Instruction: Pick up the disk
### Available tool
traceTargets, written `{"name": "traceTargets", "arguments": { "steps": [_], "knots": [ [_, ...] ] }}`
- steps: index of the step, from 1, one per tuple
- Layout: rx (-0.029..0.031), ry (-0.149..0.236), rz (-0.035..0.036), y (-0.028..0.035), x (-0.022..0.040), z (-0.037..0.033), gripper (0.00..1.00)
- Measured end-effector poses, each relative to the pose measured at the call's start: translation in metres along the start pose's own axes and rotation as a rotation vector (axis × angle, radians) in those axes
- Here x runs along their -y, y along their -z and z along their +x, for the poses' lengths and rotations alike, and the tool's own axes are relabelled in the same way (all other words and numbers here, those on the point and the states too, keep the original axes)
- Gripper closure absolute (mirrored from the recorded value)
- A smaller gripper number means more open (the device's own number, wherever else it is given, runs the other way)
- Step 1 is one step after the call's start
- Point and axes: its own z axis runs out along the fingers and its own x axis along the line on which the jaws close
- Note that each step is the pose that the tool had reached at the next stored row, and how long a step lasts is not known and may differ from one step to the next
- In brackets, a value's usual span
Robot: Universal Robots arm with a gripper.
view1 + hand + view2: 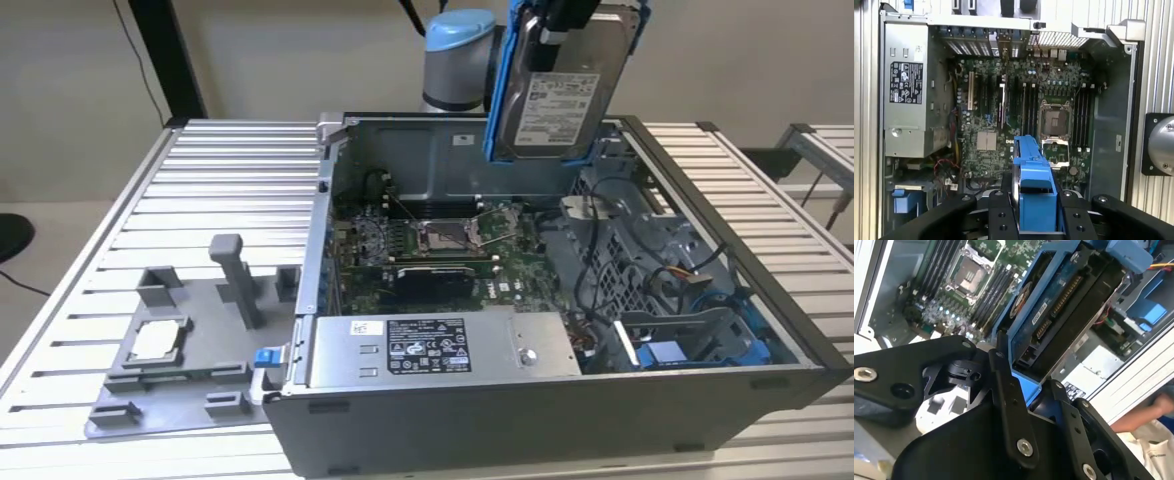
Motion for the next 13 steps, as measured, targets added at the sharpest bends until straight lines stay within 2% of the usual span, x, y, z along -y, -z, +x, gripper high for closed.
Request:
{"name": "traceTargets", "arguments": {
  "steps": [10,13],
  "knots": [
    [0.0000,0.000,0.0000,0.0013,0.0453,0.0040,1.00],
    [0.0001,0.000,0.0000,0.0016,0.0572,0.0051,1.00]
  ]
}}
